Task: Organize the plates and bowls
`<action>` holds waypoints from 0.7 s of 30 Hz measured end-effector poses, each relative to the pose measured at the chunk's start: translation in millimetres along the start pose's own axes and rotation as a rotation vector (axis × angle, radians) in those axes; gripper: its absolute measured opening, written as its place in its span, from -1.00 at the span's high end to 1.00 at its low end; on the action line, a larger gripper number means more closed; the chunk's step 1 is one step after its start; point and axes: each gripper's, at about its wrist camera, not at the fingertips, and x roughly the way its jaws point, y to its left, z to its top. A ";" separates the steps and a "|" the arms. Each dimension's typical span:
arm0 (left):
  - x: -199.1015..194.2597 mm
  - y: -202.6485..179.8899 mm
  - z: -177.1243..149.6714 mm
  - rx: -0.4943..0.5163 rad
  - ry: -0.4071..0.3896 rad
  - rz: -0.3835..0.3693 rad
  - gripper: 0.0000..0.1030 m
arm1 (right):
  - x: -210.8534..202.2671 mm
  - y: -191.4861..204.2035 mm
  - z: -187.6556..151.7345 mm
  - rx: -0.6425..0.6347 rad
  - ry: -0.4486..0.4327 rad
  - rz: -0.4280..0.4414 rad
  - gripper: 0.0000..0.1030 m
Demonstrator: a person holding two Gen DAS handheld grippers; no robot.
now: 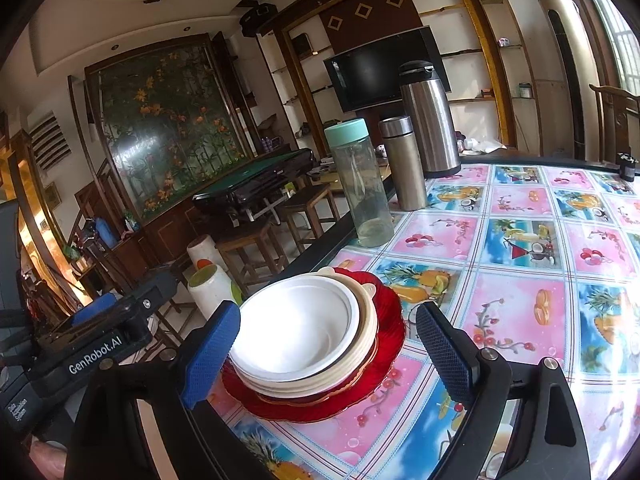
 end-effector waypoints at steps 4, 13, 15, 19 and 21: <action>2.1 -1.9 -1.3 0.016 0.018 -0.019 -1.00 | -0.1 0.0 -0.4 -0.001 0.001 0.000 -0.77; -2.9 -2.0 -0.7 0.010 -0.003 -0.010 -1.00 | 0.3 -1.2 -0.8 0.004 0.001 0.000 -0.77; -3.0 -3.9 -1.4 0.016 -0.003 -0.009 -1.00 | 0.2 -1.5 -0.6 0.004 -0.001 0.002 -0.77; -2.5 -8.8 -2.8 0.038 0.004 -0.010 -1.00 | -0.3 -1.4 -0.9 -0.001 -0.004 0.002 -0.77; -2.3 -9.2 -2.5 0.044 0.008 -0.007 -1.00 | -1.0 -1.4 -1.4 -0.001 -0.005 0.000 -0.77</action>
